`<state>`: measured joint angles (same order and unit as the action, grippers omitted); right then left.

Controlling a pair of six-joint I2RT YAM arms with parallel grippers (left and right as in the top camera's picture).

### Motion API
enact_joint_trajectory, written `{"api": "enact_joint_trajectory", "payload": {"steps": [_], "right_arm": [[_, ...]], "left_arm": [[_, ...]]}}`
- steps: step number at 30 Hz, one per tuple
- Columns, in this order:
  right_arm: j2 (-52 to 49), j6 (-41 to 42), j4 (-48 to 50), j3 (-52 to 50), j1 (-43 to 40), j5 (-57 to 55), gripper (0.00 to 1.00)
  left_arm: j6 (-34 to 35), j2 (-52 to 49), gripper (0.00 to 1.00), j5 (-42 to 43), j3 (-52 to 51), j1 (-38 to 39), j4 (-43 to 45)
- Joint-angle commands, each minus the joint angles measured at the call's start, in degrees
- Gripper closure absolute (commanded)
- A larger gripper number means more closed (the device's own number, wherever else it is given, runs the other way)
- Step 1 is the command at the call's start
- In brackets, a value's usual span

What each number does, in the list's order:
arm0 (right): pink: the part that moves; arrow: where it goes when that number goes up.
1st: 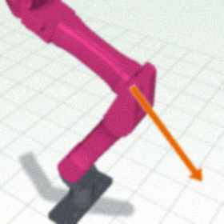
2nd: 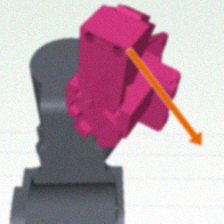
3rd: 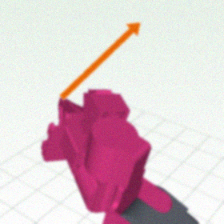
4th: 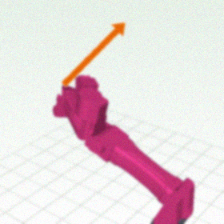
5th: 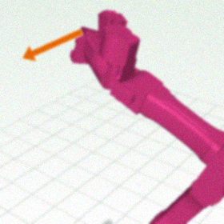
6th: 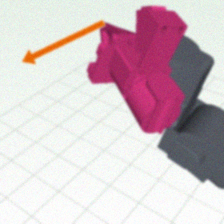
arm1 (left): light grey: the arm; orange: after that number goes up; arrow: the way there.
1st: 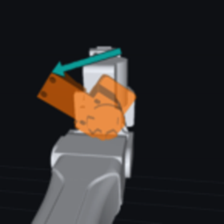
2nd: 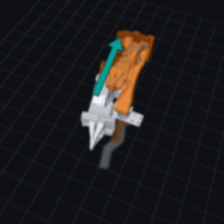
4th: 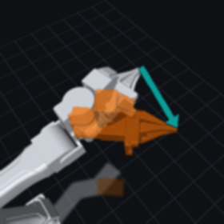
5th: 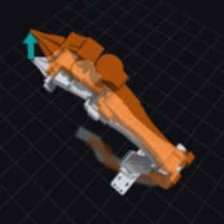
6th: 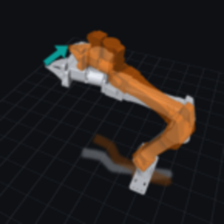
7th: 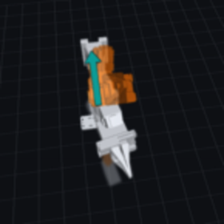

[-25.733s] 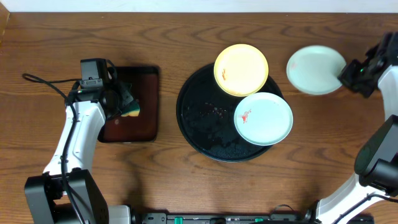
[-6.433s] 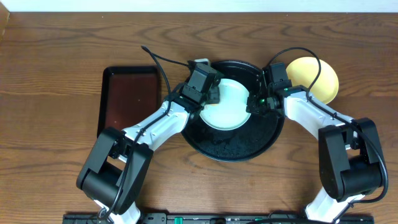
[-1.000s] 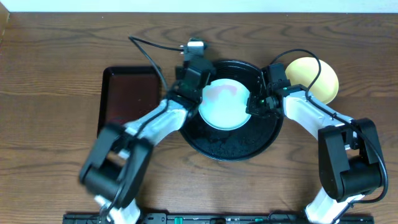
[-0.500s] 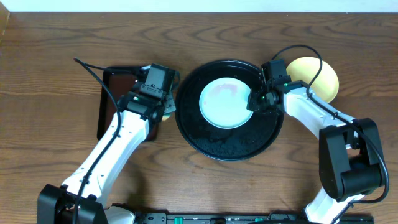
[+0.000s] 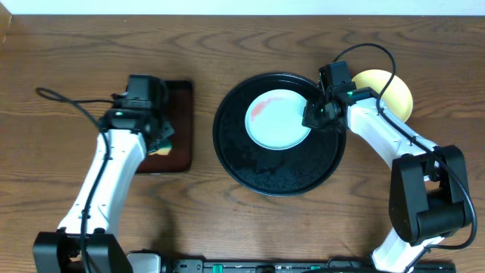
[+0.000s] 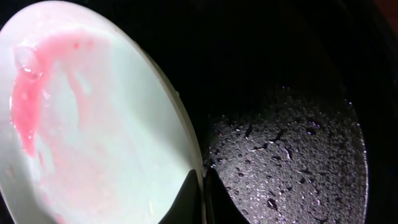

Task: Clean dirty plates on tray and stack at the side
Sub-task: 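Return the sponge to the rectangular tray and release it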

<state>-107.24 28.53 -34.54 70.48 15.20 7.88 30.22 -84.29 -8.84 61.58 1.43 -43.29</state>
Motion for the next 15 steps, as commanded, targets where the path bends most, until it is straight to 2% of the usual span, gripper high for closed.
{"api": "enact_joint_trajectory", "payload": {"steps": [1, 7, 15], "right_arm": [[0.52, -1.01, -0.24, 1.09, -0.46, -1.46, 0.99], [0.52, -1.42, -0.79, 1.09, -0.09, -3.54, 0.99], [1.73, -2.05, -1.29, 1.09, 1.44, -3.85, 0.99]], "left_arm": [[0.55, 0.61, 0.93, 1.4, -0.09, -4.37, -0.17], [0.52, 0.59, 0.93, 6.16, -1.57, -9.86, -0.17], [0.48, 0.07, 0.93, 6.32, -1.81, -12.74, 1.62]]}}
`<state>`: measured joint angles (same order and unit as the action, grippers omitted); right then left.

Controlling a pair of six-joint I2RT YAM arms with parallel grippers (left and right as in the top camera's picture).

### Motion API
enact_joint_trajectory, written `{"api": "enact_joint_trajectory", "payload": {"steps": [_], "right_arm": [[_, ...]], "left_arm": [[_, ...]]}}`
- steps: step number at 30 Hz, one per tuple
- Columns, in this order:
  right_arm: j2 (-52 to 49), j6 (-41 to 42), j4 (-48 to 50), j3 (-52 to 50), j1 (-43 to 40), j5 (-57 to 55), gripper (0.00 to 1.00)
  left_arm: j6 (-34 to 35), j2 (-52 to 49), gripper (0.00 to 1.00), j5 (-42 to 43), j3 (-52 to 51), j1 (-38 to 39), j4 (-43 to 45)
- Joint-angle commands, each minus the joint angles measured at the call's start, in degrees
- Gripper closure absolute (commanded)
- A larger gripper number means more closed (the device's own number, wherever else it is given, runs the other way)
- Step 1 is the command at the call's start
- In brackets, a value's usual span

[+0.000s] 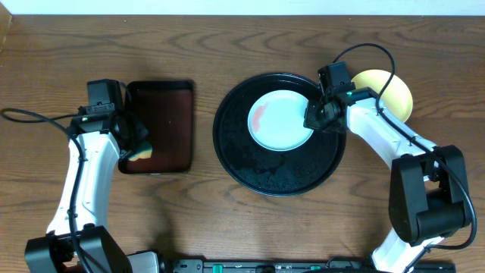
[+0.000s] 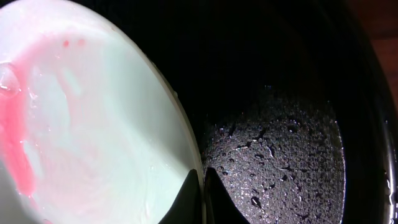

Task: Clean dirty plates on tray and stack at the side
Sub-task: 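Return the sponge to the rectangular tray and release it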

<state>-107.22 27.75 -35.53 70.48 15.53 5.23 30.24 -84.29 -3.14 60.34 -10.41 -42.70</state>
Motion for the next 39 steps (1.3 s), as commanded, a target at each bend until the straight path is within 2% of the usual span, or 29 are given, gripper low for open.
{"api": "enact_joint_trajectory", "payload": {"steps": [1, 7, 13, 21, 23, 25, 28, 30, 33, 39], "right_arm": [[2.16, -1.27, -0.35, 1.09, 1.44, -1.51, 0.99], [6.86, -1.25, -1.44, 1.09, 3.08, -5.33, 0.99], [11.32, -1.27, -3.87, 1.09, 4.59, -11.58, 0.99], [14.88, -1.29, -7.34, 1.09, 5.86, -19.91, 0.99], [15.65, -1.92, -8.26, 1.09, 6.05, -22.43, 0.99], [16.5, -2.14, -9.14, 1.09, 6.08, -23.37, 0.99], [17.77, -2.12, -10.21, 1.09, 6.12, -23.74, 0.99], [18.78, -2.12, -10.75, 1.09, 6.14, -25.16, 0.99], [20.09, -2.12, -11.1, 1.09, 6.23, -27.63, 0.99], [22.91, -3.37, -12.22, 1.09, 6.23, -31.06, 0.99]], "left_arm": [[0.42, -0.28, 0.92, 0.61, -0.57, -0.94, 1.81], [-0.76, -3.43, 0.93, 4.07, -0.57, -0.92, 5.77], [-7.56, -7.54, 0.93, 16.68, -0.55, -0.22, 13.66], [-7.72, -9.86, 0.92, 18.99, -0.57, 3.23, 13.42], [-7.74, -10.45, 0.83, 18.97, -0.57, 4.07, 12.61], [-7.74, -10.45, 0.63, 18.95, -0.57, 4.35, 12.7], [-7.74, -10.45, 0.59, 18.95, -0.55, 4.33, 13.29], [-7.74, -10.43, 0.51, 18.95, -0.52, 4.33, 13.7], [-7.74, -10.38, 0.44, 18.95, 0.17, 4.33, 13.66], [-7.74, -6.36, 0.42, 18.95, 1.95, 4.33, 13.46]]}}
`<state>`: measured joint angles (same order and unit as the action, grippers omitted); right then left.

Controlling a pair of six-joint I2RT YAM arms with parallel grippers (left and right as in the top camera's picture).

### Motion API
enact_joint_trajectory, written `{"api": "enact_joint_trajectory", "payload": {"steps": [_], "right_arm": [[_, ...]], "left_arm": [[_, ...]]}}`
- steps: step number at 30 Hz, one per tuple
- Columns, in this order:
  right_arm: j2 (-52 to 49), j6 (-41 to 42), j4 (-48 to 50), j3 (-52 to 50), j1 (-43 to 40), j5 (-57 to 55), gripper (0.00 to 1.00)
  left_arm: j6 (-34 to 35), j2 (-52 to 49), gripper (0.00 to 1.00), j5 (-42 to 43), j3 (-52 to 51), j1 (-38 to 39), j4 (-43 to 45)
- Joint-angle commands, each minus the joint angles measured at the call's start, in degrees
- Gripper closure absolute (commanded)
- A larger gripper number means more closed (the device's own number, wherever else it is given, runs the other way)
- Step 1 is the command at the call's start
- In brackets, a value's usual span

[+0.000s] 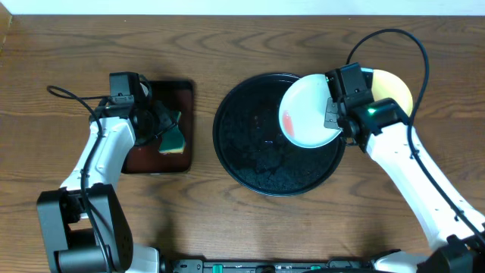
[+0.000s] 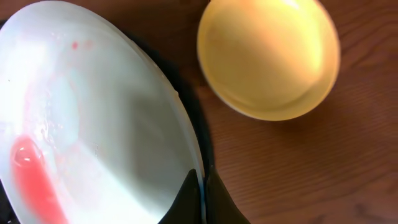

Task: Clean dirty plates on tray and stack at the side
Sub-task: 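Return the sponge to the rectangular tray and release it, then lift the green plate with the right gripper and carry it to the stack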

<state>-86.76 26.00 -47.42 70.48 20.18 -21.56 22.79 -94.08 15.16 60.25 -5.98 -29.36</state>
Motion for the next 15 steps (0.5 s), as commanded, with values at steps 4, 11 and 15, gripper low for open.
{"api": "enact_joint_trajectory", "payload": {"steps": [4, 11, 15], "right_arm": [[2.93, -3.3, -1.51, 1.09, 1.57, -7.85, 0.99], [2.93, -9.18, -2.08, 1.09, 2.01, -11.43, 0.99], [2.93, -14.86, -1.84, 1.09, 5.05, -18.38, 0.99]], "left_arm": [[-0.28, 7.43, 0.38, 0.17, 2.03, -0.11, 0.15], [-0.26, 10.01, 0.36, -5.57, 1.97, -0.11, -0.31], [-0.26, 9.97, 0.36, -7.69, 1.97, -0.11, 0.33]]}}
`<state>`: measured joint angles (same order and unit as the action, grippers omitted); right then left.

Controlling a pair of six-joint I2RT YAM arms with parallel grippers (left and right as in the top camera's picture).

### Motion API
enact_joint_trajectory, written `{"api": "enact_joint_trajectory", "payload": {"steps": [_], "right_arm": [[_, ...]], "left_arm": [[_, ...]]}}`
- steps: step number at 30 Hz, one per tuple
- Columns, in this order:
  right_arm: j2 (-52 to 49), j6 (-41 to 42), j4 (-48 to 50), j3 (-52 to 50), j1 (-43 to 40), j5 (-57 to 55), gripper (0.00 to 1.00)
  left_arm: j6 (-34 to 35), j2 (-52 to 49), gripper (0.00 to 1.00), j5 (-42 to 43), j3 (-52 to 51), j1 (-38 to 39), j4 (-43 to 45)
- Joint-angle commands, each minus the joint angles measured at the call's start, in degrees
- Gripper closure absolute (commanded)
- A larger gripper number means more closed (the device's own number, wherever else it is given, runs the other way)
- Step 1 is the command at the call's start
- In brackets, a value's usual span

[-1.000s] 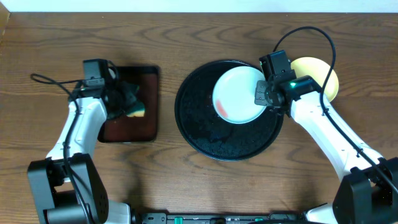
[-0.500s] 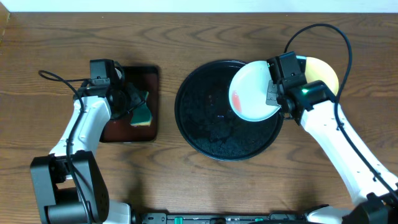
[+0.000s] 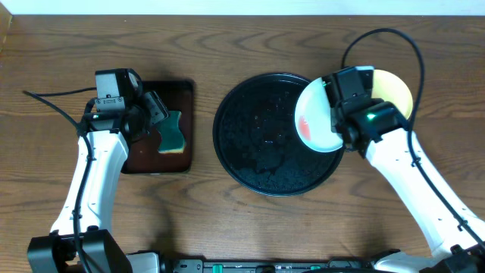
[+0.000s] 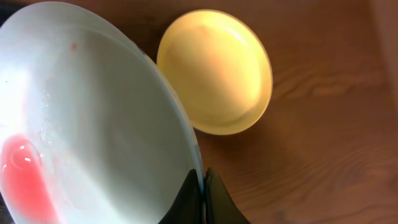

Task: Clean dirty plates on tray and stack at the side
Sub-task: 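Lift the green plate with the right gripper and carry it to the stack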

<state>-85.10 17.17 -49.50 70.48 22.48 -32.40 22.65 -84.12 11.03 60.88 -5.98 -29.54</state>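
A white plate (image 3: 312, 119) with a pool of red liquid at its low side is tilted steeply over the right rim of the round black tray (image 3: 261, 148). My right gripper (image 4: 202, 180) is shut on the plate's rim (image 4: 186, 130). A yellow plate (image 4: 214, 71) lies on the table to the right of the tray, also seen as the yellow plate (image 3: 395, 89) behind my right arm. A green and yellow sponge (image 3: 172, 133) is at the small dark rectangular tray (image 3: 182, 98), held at the fingers of my left gripper (image 3: 159, 125).
The wooden table (image 3: 227, 220) stretches around both trays. The black tray's floor is wet with droplets. Cables run from both arms over the table's far part.
The right gripper has tipped the white plate steeper and shifted it slightly right; the red liquid has pooled at its low edge. The left arm has shifted, sponge still over the small tray.
The white plate lay in the black tray with my right gripper shut on its rim, and the left gripper was at the small tray with the sponge. Later the plate was lifted and tilted at the tray's right rim; now it is steeper still.
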Motion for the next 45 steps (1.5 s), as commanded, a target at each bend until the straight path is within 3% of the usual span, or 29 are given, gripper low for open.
{"api": "enact_joint_trajectory", "payload": {"steps": [1, 5, 6, 9, 15, 20, 31, 36, 41, 43, 45], "right_arm": [[1.27, -9.75, 0.79, 1.09, 4.98, -11.06, 0.99], [1.27, -18.69, 3.72, 1.09, 10.75, -20.09, 0.99], [1.27, -22.23, 5.2, 1.09, 12.72, -23.63, 0.99], [1.27, -32.33, 11.19, 1.09, 17.11, -31.87, 0.99], [1.27, -51.67, 23.5, 1.09, 21.14, -34.25, 0.99], [1.27, -60.22, 33.31, 1.09, 21.51, -34.23, 0.99], [1.25, -61.57, 35.56, 1.07, 21.49, -33.73, 0.99], [1.25, -53.07, 32.92, 1.07, 20.74, -29.64, 0.99], [0.39, -40.39, 25.75, 0.98, 17.29, -10.86, 0.99], [-0.39, -40.54, 25.79, 0.98, 15.8, -6.29, 0.99], [-0.42, -47.01, 27.21, 0.98, 15.41, -10.6, 0.99]], "left_arm": [[-0.09, 0.0, 0.32, -7.32, 1.33, -0.11, 1.55], [0.33, 0.0, 0.31, -9.16, 1.33, -1.22, 3.08], [0.31, 0.0, 0.24, -9.16, 1.33, -1.79, 3.06], [0.31, 0.0, 0.23, -9.16, 1.22, -2.64, 2.62], [0.31, 0.0, 0.22, -9.16, 1.22, -2.64, 2.64], [0.31, 0.0, 0.23, -9.16, 1.22, -2.64, 2.64], [0.31, 0.0, 0.22, -9.16, 1.22, -2.64, 2.64], [0.31, 0.0, 0.22, -9.16, 1.22, -2.64, 2.64], [0.31, 0.0, 0.22, -9.16, 1.22, -2.64, 2.64], [0.31, 0.0, 0.22, -9.16, 1.22, -2.64, 2.64], [0.31, 0.0, 0.22, -9.16, 1.22, -2.64, 2.64]]}}
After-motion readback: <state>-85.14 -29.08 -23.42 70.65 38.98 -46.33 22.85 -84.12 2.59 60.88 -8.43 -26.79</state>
